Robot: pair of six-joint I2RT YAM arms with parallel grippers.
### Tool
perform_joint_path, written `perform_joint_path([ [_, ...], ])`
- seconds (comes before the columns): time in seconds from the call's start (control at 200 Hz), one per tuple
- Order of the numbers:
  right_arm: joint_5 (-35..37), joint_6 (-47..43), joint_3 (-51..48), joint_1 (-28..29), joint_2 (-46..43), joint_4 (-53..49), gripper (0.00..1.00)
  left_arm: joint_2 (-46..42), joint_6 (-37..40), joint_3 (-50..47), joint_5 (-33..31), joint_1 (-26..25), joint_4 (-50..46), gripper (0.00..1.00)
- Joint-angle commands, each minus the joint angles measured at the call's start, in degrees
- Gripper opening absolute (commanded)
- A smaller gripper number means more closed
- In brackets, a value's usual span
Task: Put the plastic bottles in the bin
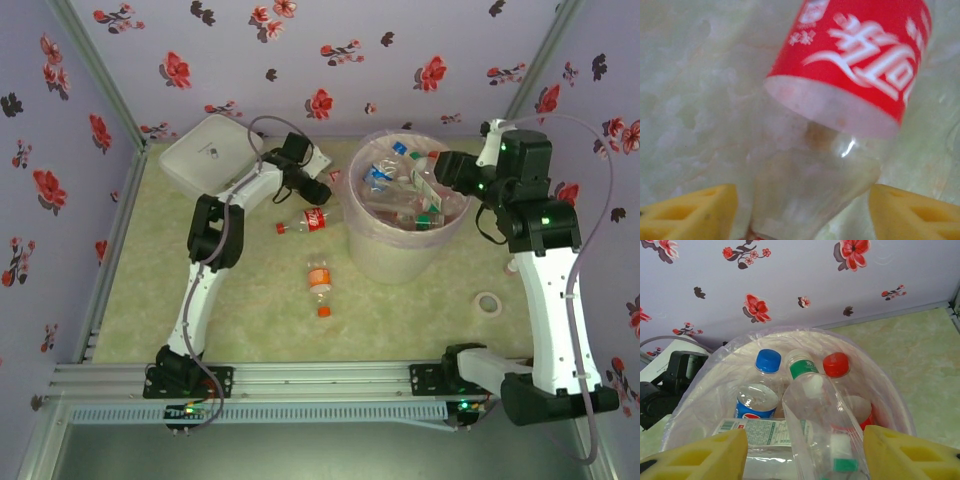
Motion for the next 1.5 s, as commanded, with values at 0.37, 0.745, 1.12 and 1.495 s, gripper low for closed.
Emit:
perform_joint_path([
  [0.37,-0.67,0.56,-2.46,-0.5,-3.05,0.65,0.52,-19.2,-5.75,-18.09,-3.66,2.26,10.73,0.27],
  [0.745,-18.55,11.23,-2.42,3.68,4.17,18.3,0.42,-48.57,-25.56,-48.21,-7.79,4.48,27.39,0.24],
  [1.12,-17.43,13.66,10.37,23.76,22.25,32.82,0.82,-75.53,-40.86,-66.84,-10.07,-2.39,39.83,0.31],
  [1.495,-12.54,9.71,23.4,23.19,30.99,28.15,0.9,-81.42,-29.54,-69.62,-9.09,-12.28,37.05,0.3],
])
